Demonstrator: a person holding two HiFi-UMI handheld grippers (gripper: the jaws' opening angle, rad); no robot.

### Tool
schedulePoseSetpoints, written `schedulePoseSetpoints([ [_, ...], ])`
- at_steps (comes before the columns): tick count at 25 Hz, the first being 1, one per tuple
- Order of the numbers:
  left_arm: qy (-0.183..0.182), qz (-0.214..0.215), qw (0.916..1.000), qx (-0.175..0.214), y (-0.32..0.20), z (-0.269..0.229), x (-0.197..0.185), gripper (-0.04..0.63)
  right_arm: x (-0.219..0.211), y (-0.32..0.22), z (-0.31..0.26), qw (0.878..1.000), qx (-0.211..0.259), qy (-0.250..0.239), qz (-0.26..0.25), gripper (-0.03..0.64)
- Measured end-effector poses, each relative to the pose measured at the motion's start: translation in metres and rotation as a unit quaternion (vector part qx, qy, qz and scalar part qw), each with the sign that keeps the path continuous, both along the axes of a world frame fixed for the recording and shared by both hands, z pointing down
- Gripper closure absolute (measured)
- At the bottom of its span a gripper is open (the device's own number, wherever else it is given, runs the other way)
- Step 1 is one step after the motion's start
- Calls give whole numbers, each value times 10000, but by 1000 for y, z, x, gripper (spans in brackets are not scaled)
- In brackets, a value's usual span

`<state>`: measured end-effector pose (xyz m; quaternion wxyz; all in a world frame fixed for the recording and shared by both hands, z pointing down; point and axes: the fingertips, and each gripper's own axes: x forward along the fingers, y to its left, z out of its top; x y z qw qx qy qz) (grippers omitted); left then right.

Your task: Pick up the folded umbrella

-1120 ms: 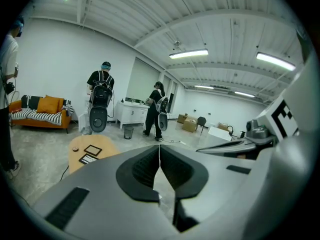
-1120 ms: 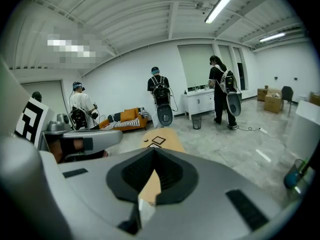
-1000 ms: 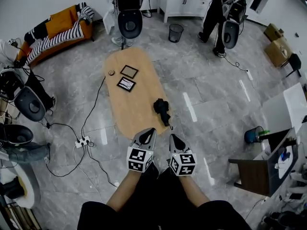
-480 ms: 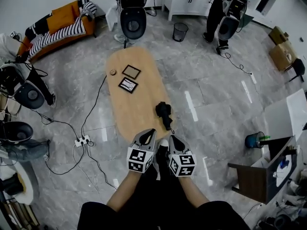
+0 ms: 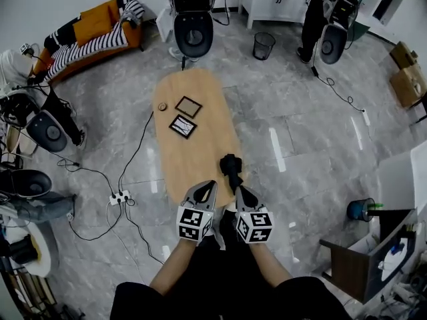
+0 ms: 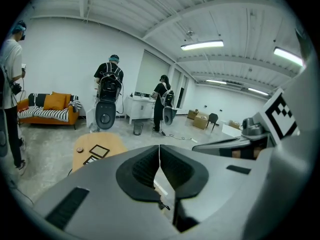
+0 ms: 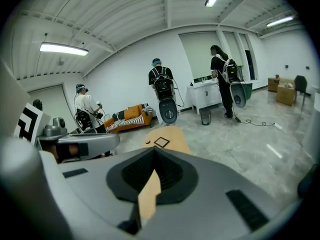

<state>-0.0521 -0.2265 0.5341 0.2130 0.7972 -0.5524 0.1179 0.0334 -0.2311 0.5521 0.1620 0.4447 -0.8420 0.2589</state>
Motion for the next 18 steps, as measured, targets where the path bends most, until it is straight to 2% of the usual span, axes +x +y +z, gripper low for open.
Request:
schedulePoseSetpoints([
  [8,-103,-232,9994,-235,-33,11,9,578,12,-41,17,9995,-229,-85,-214,607],
  [18,-77,-410,9977,-537,-38,48,2,578,10,-62,76,9961,-636,307,-531,598],
])
